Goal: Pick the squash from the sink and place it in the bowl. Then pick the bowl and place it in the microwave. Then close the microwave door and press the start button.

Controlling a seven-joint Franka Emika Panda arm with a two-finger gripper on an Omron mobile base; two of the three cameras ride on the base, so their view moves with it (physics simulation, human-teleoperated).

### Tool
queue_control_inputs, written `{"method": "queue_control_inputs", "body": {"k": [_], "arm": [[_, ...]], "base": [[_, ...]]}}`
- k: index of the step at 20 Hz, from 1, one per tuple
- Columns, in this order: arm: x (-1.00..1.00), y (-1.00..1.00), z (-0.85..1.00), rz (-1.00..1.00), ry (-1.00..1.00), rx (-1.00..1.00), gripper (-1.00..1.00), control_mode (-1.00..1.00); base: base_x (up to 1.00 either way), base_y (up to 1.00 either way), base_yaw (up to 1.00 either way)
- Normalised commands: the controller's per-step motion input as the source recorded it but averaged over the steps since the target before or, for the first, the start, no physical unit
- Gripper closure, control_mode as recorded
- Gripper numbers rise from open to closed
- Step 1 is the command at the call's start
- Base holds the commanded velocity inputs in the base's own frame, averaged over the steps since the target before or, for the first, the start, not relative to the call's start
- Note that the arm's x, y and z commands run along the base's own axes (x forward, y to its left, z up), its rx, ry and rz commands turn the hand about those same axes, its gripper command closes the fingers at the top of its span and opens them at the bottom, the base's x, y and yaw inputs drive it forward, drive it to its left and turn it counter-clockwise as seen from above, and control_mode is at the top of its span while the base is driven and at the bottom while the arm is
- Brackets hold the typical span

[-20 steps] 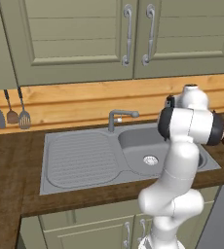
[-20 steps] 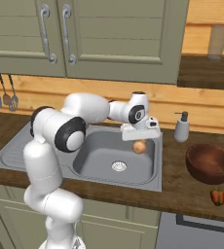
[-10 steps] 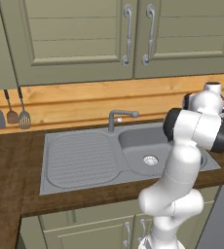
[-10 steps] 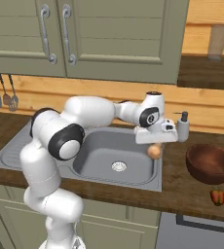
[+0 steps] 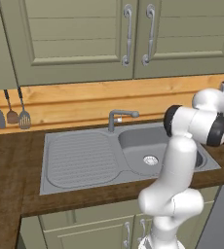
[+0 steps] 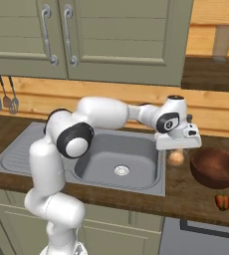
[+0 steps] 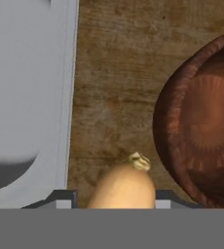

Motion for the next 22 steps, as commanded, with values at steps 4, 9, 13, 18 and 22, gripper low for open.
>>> {"method": "queue_control_inputs", "body": {"k": [4, 9, 13, 18, 22], "arm": [[0.20, -0.60, 0.19, 0.00, -0.01, 0.00, 1.00, -1.00], [0.26, -0.56, 0.08, 0.00, 0.00, 0.00, 1.00, -1.00], [0.41, -0.57, 0.00, 0.02, -0.01, 0.00, 1.00, -1.00], [0.44, -0.49, -0.11, 0.03, 0.00, 0.06, 1.00, -1.00], [0.14, -0.20, -0.59, 0.04, -0.01, 0.08, 1.00, -1.00]], "base": [[0.00, 0.00, 0.00], [0.00, 0.00, 0.00], [0.00, 0.00, 0.00], [0.00, 0.00, 0.00], [0.00, 0.00, 0.00]]}}
